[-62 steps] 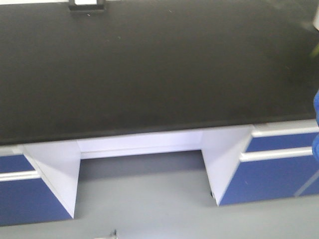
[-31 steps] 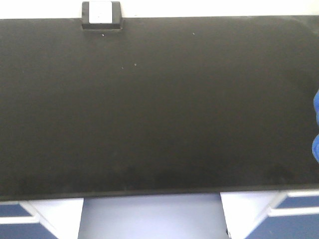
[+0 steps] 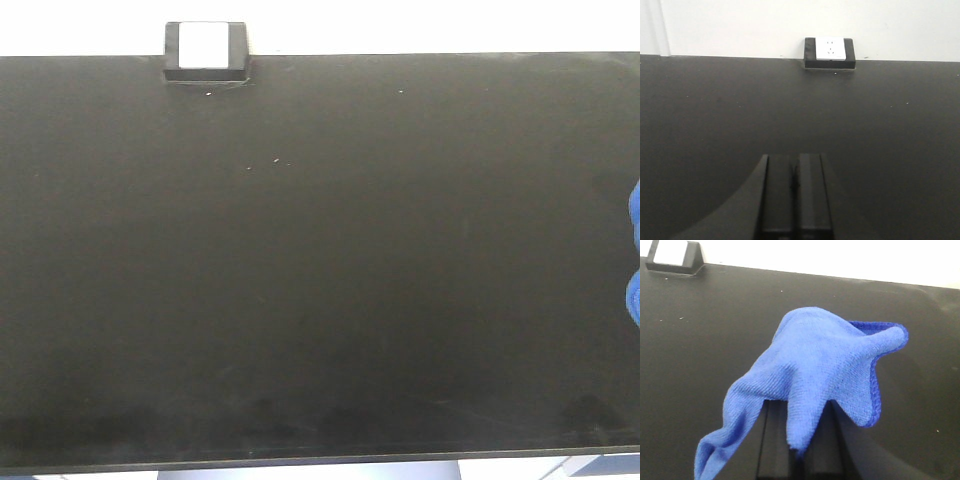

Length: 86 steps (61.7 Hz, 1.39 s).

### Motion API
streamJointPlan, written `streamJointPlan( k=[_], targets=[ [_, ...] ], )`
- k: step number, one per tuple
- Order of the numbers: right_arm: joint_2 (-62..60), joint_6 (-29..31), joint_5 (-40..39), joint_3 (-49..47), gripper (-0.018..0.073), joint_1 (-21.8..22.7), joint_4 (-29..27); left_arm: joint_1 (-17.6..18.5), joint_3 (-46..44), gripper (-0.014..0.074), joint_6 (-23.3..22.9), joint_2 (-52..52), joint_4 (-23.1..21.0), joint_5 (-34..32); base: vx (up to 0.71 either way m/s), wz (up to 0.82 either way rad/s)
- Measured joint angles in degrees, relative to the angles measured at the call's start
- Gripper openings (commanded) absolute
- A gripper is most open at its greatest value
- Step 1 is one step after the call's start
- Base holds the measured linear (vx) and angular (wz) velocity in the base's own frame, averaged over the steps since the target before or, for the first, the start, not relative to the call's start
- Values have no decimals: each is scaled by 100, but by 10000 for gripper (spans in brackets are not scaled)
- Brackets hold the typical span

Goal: Wipe right workspace with blue cloth
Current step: 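Lower the blue cloth with the right gripper onto the benchtop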

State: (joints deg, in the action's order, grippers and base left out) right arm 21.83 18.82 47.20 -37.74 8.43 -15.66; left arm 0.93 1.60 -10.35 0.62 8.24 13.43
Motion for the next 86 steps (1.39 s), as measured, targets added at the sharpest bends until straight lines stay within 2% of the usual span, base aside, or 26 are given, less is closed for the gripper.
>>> streamJointPlan(
  k=[54, 65, 71, 79, 86],
  targets=[
    [0, 0, -18, 0, -4, 0, -66, 0, 0, -6, 0, 0, 0, 0, 0, 0],
    [109, 0, -601, 0, -4, 0, -331, 0, 0, -6, 0, 0, 0, 0, 0, 0],
    [623, -11, -881, 0, -4, 0, -561, 0, 0, -6, 0, 0, 0, 0, 0, 0],
    [2003, 44, -917, 0, -4, 0, -831, 0, 0, -6, 0, 0, 0, 0, 0, 0],
    [3411, 461, -1062, 0, -4, 0, -1059, 0, 0, -6, 0, 0, 0, 0, 0, 0]
  ],
)
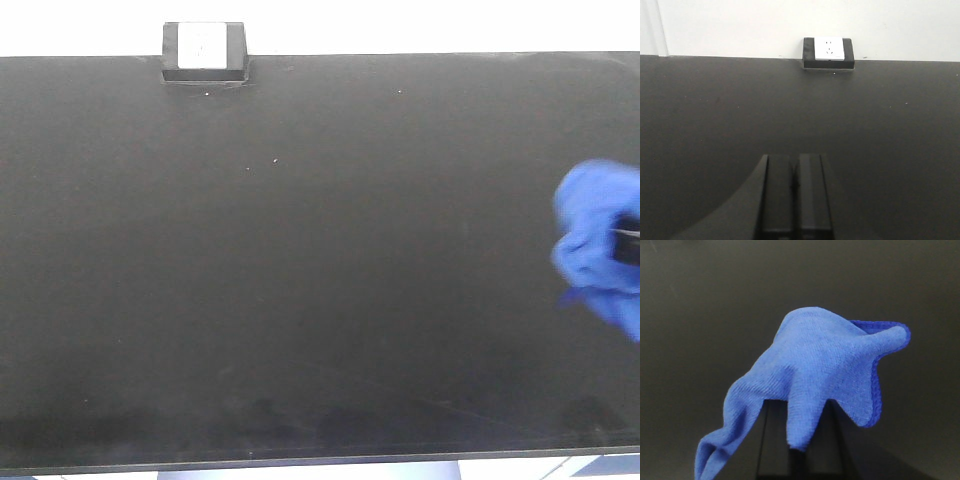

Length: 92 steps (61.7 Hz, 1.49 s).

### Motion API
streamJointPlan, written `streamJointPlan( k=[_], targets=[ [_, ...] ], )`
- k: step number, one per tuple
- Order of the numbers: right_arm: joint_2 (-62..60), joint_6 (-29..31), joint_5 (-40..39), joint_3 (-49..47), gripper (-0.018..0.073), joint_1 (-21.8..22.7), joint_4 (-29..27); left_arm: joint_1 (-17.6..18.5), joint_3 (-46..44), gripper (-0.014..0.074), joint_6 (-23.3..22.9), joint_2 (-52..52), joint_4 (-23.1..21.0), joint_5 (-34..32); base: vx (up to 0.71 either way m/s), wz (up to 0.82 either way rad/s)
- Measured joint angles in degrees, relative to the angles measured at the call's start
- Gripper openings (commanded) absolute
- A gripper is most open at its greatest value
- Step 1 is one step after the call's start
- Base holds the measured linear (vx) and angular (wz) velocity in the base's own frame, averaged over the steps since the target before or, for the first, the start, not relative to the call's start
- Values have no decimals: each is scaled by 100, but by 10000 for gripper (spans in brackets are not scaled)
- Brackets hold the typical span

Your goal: Wipe right workspace with blue cloth

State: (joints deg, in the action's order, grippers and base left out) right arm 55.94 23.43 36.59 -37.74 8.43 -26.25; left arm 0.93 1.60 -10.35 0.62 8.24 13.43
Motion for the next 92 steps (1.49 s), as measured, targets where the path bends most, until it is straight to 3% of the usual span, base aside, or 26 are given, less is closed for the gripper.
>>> streamJointPlan(
  k=[15, 32, 40, 50, 57, 62, 66, 82, 87, 92],
  targets=[
    [2233, 1279, -481, 0, -3, 0, -779, 0, 0, -6, 0, 0, 0, 0, 0, 0],
    [3477, 1693, -1061, -7, -3, -109, -1093, 0, 0, -6, 0, 0, 0, 0, 0, 0],
    [3687, 2115, -1297, -92, -3, -816, -1483, 0, 0, -6, 0, 0, 0, 0, 0, 0],
    [3859, 2496, -1718, -131, -3, -2210, -2045, 0, 0, -6, 0, 0, 0, 0, 0, 0],
    [3889, 2514, -2037, -131, -3, -2653, -2032, 0, 0, -6, 0, 0, 0, 0, 0, 0],
    [3889, 2338, -2031, -131, -3, -2495, -1851, 0, 0, -6, 0, 0, 0, 0, 0, 0],
    [3903, 2115, -1978, -131, -3, -2123, -1637, 0, 0, -6, 0, 0, 0, 0, 0, 0],
    [3907, 1522, -2187, -142, -3, 83, -999, 0, 0, -6, 0, 0, 0, 0, 0, 0],
    [3913, 1506, -2248, -135, -3, 385, -1087, 0, 0, -6, 0, 0, 0, 0, 0, 0],
    [3915, 1628, -2319, -135, -3, 295, -1345, 0, 0, -6, 0, 0, 0, 0, 0, 0]
  ],
)
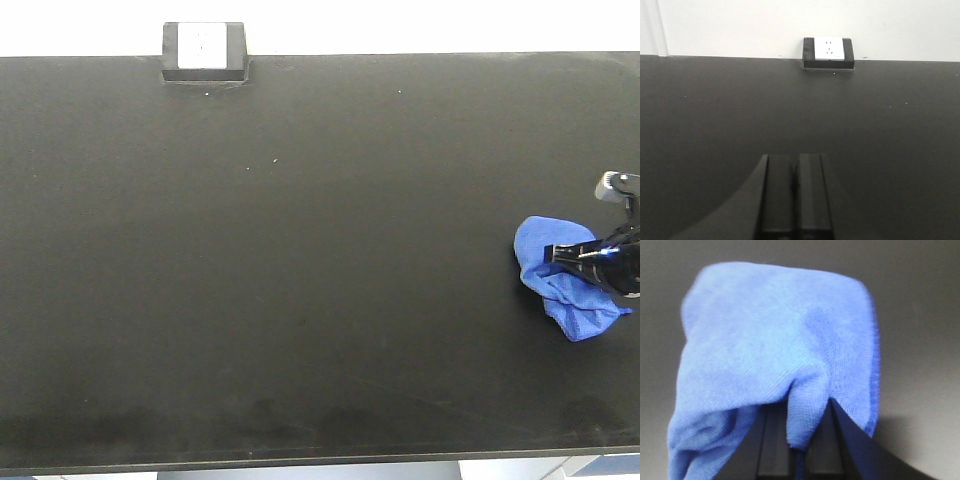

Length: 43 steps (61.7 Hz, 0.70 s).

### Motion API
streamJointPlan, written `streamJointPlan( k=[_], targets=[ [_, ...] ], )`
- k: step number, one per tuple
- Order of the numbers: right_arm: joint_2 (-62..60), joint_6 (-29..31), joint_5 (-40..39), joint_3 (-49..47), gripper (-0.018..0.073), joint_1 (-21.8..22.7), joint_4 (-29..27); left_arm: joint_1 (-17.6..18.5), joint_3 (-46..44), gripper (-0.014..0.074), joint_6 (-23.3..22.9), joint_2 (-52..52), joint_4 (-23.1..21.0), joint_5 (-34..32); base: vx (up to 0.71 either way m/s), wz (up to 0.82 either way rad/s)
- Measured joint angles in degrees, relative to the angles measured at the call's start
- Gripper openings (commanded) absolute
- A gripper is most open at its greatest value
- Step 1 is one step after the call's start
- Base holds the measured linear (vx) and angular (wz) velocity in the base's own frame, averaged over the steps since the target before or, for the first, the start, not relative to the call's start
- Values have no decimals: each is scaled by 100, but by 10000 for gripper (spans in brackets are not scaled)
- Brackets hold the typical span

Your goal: Wipe right workspace with blue cloth

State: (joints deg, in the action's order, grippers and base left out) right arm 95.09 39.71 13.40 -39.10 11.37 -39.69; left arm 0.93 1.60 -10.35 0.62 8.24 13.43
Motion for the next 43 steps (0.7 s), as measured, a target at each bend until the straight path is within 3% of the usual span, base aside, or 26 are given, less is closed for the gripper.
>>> streamJointPlan(
  k=[7, 18, 25, 34, 43],
  targets=[
    [20, 442, -166, 10, -3, -651, -433, 0, 0, -6, 0, 0, 0, 0, 0, 0],
    [66, 1316, -294, 10, -3, -2555, -1420, 0, 0, -6, 0, 0, 0, 0, 0, 0],
    [70, 1791, -534, 35, -2, -3314, -1645, 0, 0, -6, 0, 0, 0, 0, 0, 0],
    [73, 1888, -680, 48, -1, -3243, -1726, 0, 0, -6, 0, 0, 0, 0, 0, 0],
    [85, 1888, -784, 48, 0, -2348, -1745, 0, 0, -6, 0, 0, 0, 0, 0, 0]
  ],
)
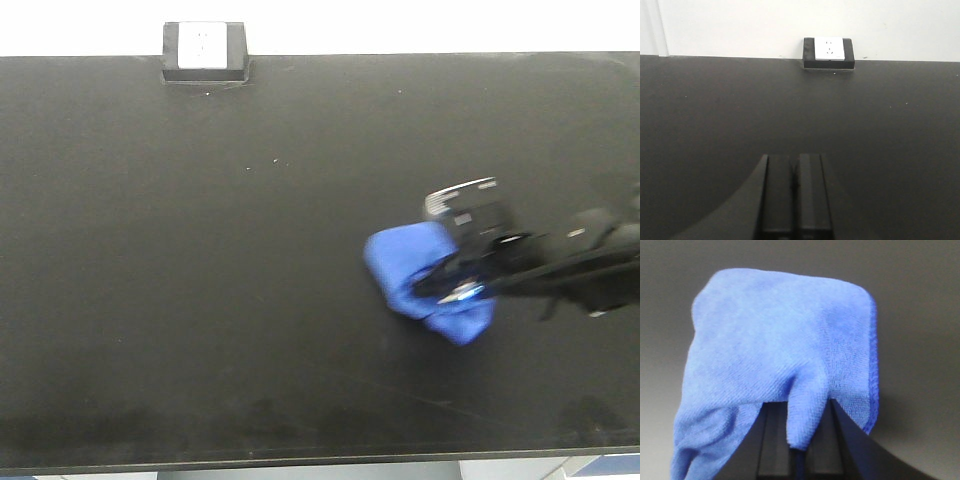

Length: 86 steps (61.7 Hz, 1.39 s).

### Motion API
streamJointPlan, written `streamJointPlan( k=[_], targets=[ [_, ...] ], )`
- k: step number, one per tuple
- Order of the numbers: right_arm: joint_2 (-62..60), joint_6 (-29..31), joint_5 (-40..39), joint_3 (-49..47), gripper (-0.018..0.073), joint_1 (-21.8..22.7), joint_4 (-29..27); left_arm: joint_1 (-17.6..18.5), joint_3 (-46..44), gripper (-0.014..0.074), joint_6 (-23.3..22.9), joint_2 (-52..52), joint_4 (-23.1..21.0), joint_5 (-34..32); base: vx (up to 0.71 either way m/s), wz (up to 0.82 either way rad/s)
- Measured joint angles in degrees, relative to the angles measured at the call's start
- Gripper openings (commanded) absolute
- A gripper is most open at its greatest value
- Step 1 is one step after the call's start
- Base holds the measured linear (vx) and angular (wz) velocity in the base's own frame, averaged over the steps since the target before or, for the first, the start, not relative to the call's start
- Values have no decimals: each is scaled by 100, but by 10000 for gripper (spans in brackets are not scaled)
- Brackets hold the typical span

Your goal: Wipe right workspace with blue cloth

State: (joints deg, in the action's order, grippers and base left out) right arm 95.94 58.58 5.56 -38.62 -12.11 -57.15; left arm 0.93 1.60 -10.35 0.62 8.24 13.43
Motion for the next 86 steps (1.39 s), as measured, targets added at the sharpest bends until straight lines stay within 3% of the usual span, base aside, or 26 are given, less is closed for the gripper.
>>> streamJointPlan(
  k=[6, 13, 19, 38, 48, 61, 69, 80, 86],
  targets=[
    [0, 3, -17, 0, 15, 609, 0, 0, 0, -6, 0, 0, 0, 0, 0, 0],
    [0, 53, 20, 5, 76, 923, 0, 0, 0, -6, 0, 0, 0, 0, 0, 0],
    [0, 79, 39, 12, 162, 955, 0, 0, 0, -6, 0, 0, 0, 0, 0, 0],
    [-32, 85, 93, 24, 610, 955, 0, 0, 0, -6, 0, 0, 0, 0, 0, 0],
    [-604, 85, 107, 56, 687, 955, 12, 0, 0, -6, 0, 0, 0, 0, 0, 0],
    [-2076, 145, 135, 56, 614, 955, 16, 0, 0, -6, 0, 0, 0, 0, 0, 0],
    [-3421, 170, 311, 67, 421, 955, 23, 0, 0, -6, 0, 0, 0, 0, 0, 0],
    [-5163, 187, 826, 67, -15, 955, 59, 0, 0, -6, 0, 0, 0, 0, 0, 0],
    [-5950, 184, 1091, 88, -10, 955, 63, 0, 0, -6, 0, 0, 0, 0, 0, 0]
  ],
)
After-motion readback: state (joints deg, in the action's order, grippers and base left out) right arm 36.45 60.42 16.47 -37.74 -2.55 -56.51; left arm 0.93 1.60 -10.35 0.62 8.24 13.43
